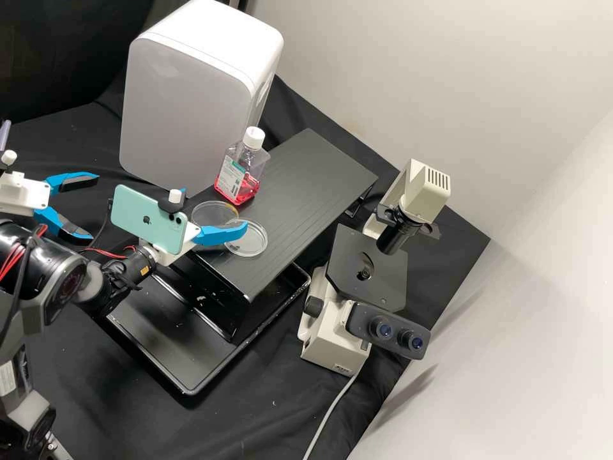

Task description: Place the lid on the petri dish

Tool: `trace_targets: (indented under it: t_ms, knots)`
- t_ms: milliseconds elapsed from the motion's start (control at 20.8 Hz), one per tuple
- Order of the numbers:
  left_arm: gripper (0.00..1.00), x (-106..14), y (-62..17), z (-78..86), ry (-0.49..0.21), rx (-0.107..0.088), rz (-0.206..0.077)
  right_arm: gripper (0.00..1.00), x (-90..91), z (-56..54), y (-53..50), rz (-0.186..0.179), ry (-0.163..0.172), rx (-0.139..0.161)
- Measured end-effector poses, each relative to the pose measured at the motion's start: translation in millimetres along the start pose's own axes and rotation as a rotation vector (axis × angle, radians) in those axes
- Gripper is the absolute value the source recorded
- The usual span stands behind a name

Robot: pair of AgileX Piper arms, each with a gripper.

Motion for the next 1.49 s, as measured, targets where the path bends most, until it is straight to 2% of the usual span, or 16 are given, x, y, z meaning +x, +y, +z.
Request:
trace_targets:
  t_ms: [672, 720, 1488]
  knots:
    - [1.0, 0.7, -2.6, -0.6, 0.003, 0.0, -0.012, 1.0, 0.0, 0.0, 0.0, 0.0, 0.0, -0.004]
    - [1.0, 0.7, -2.6, -0.6, 0.003, 0.0, -0.012, 0.0, 0.0, 0.0, 0.0, 0.0, 0.0, -0.004]
    - [1.0, 0.7, -2.6, -0.6, 0.003, 0.0, -0.012, 0.0, 0.2, 1.2, 0.8, 0.002, -0.003, -0.005]
